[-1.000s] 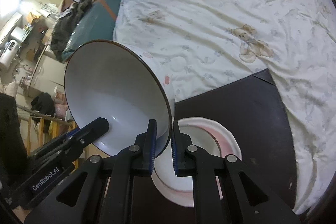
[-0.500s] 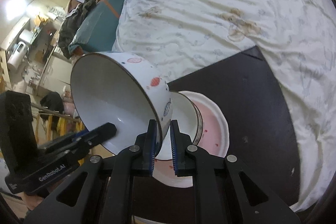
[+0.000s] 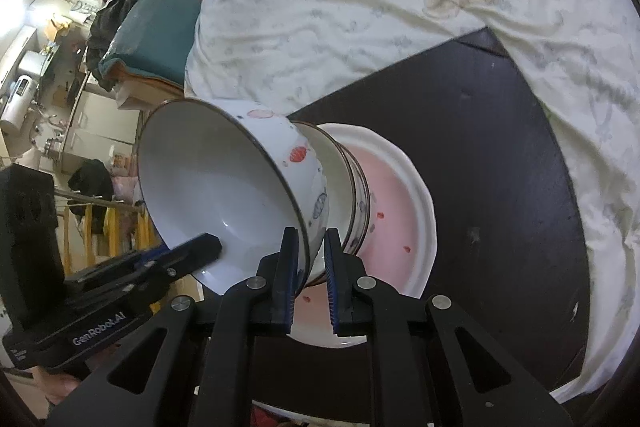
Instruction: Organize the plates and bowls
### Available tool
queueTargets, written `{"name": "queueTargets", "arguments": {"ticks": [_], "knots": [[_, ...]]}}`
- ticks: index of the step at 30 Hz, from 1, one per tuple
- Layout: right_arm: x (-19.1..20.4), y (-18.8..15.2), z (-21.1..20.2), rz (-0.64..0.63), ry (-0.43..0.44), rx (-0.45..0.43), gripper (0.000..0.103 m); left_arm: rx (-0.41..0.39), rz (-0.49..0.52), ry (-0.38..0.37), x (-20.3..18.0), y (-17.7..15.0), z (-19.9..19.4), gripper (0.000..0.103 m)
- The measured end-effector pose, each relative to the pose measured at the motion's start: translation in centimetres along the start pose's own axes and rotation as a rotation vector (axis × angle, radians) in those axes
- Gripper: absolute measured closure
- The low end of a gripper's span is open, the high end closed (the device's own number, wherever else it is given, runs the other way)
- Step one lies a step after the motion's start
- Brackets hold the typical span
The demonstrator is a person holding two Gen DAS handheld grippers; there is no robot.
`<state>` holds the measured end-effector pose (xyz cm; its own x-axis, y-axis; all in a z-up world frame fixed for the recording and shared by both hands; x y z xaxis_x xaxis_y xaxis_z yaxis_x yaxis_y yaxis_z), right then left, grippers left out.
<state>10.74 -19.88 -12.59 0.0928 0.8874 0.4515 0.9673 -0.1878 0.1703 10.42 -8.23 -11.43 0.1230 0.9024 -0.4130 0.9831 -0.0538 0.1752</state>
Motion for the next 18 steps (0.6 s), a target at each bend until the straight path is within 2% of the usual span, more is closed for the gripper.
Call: {"name": "queueTargets", "arguments": {"ticks": [18], "knots": [[-0.76,0.11,0.31,0.096,0.032,0.048,0.085,0.016,-0.036,-0.026,0.33,0.35,0.11,0.087]]}}
Point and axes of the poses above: each gripper's, at about its wrist camera, not at the fingertips, and z roughly the way its jaws point, x to its left, y to its top, the point moved 8 cm from there along z, roughly the way its jaws point, and after that the axes turned 7 degrees about -y, right-handed, at the moved point
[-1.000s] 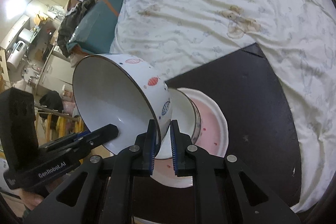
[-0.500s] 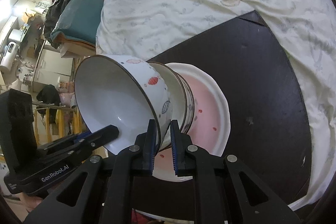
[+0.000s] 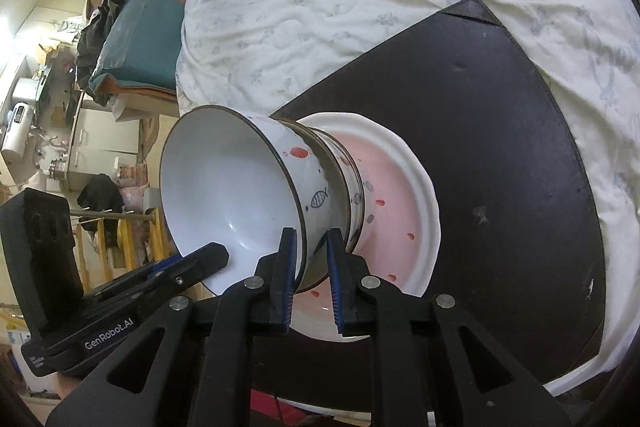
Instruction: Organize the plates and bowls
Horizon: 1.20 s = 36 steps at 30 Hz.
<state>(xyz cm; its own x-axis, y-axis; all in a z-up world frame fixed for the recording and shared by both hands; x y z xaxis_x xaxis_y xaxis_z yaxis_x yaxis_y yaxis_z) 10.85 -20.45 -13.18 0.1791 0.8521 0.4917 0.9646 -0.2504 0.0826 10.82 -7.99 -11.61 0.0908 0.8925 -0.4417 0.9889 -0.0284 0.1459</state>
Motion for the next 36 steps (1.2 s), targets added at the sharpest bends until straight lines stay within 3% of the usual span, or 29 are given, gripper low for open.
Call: {"name": "queueTargets", "arguments": {"ticks": [10,17,24,28,32,36], "knots": [[-0.3,0.4,-1.1,0.027,0.029,-0.019,0.081,-0.048,0.0,0.002,0.3,0.6,-0.7,0.087],[-0.3,1.2,-2.2,0.007,0.027,-0.092,0.081,-0.156,-0.002,0.027,0.7,2.2,-2.3,0.087],[-0.9,2.8,-1.6,0.009,-0.011,-0.111,0.081,-0.166,-0.01,0.049,1.5,3.0,-1.7,0.085],[0.1,3.0,-2.2,-0.018,0.022,-0.133,0.08,-0.236,-0.003,0.039,1.4,2.9,-3.4,0.083],[1.0,2.7,-4.3,-0.092,-0.006,-0.23,0.081,-0.3,0.02,0.083,1.4,2.1,-4.8,0.074],[1.8,2.0,-7.3,-0.17,-0.049,-0.345,0.08,-0.377,0.147,0.161,0.3,0.9,-7.0,0.074]]}}
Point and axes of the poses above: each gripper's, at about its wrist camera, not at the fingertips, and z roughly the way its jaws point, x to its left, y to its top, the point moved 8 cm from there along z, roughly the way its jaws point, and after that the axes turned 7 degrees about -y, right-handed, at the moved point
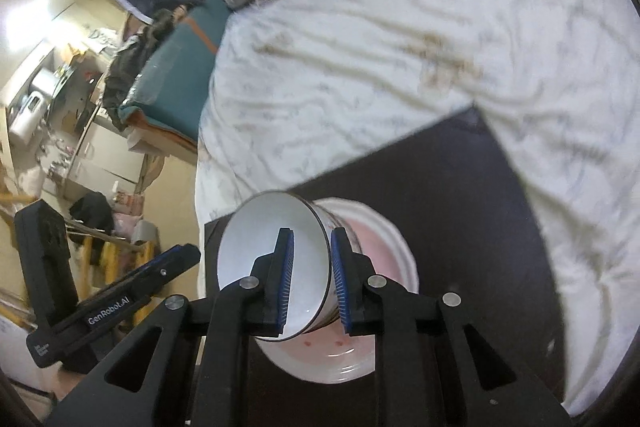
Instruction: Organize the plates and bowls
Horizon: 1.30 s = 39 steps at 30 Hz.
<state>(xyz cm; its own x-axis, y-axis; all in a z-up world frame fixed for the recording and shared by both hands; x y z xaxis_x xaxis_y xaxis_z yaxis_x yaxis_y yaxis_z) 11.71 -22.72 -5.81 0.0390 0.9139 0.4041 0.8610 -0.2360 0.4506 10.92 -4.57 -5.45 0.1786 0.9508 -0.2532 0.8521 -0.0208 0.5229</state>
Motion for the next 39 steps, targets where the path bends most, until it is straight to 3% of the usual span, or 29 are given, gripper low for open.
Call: {"name": "queueTargets", "arguments": {"ticks": [2,3,4,9,10,12,16,18,20,22,24,27,39], "knots": [[0.2,0.0,-1.9,-0.037,-0.025,-0.065,0.063,-0.067,0.055,0.039,-0.2,-0.1,-1.6,0.074],[0.3,0.0,-2.6,-0.045,-0.031,-0.093,0.035,-0.108,0.063,0.056,-0.2,-0.2,-2.6,0.074],[0.3,-0.2,-3.8,-0.053,-0.04,-0.137,0.021,-0.148,0.067,0.06,-0.3,-0.4,-3.6,0.074],[1.4,-2.7,-7.5,-0.135,-0.082,-0.185,0.021,-0.23,0.093,0.019,-1.6,-2.7,-6.9,0.074],[1.5,-3.3,-8.1,-0.157,-0.101,-0.198,0.018,-0.242,0.107,0.028,-1.9,-3.3,-7.3,0.073],[1.8,-4.7,-9.6,-0.209,-0.141,-0.231,0.01,-0.247,0.112,0.058,-2.0,-4.8,-7.5,0.061],[1.0,-7.9,-10.9,-0.211,-0.166,-0.259,0.001,-0.237,0.11,0.131,-1.9,-7.5,-7.8,0.053],[0.2,-9.6,-10.7,-0.208,-0.183,-0.247,0.001,-0.25,0.095,0.153,-1.6,-8.3,-8.4,0.013],[-0.2,-10.5,-10.7,-0.192,-0.185,-0.251,0.0,-0.262,0.092,0.162,-1.3,-8.7,-8.8,0.0],[-0.2,-10.8,-11.0,-0.169,-0.172,-0.287,0.0,-0.259,0.107,0.183,-1.2,-9.2,-8.9,0.0],[0.1,-11.1,-10.9,-0.195,-0.208,-0.323,0.0,-0.238,0.121,0.227,-0.8,-9.9,-8.6,0.0],[1.0,-11.8,-10.3,-0.281,-0.282,-0.357,0.0,-0.205,0.097,0.229,-0.1,-11.1,-8.1,0.0],[1.2,-13.8,-7.7,-0.303,-0.301,-0.28,0.0,-0.185,0.107,0.191,-0.8,-12.2,-7.4,0.0]]}}
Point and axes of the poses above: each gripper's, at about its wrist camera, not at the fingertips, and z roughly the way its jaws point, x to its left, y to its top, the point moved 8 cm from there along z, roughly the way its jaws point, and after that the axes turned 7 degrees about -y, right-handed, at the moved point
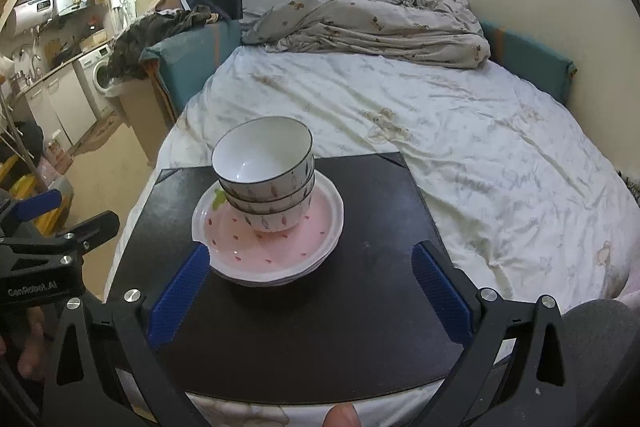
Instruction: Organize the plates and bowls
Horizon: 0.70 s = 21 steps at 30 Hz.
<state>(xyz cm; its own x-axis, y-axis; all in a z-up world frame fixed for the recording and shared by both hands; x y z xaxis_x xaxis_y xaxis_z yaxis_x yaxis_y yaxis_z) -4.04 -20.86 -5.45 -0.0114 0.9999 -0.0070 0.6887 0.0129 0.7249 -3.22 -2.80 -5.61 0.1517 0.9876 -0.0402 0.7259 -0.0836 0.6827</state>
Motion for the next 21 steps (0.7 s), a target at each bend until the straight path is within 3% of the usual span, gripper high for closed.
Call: {"name": "queueTargets", "arguments": {"ticks": [21], "knots": [[-0.4,-0.6,1.7,0.026,-0.007,0.059,0.0,0.01,-0.03,-0.009,0.5,0.3,0.7,0.0]]}}
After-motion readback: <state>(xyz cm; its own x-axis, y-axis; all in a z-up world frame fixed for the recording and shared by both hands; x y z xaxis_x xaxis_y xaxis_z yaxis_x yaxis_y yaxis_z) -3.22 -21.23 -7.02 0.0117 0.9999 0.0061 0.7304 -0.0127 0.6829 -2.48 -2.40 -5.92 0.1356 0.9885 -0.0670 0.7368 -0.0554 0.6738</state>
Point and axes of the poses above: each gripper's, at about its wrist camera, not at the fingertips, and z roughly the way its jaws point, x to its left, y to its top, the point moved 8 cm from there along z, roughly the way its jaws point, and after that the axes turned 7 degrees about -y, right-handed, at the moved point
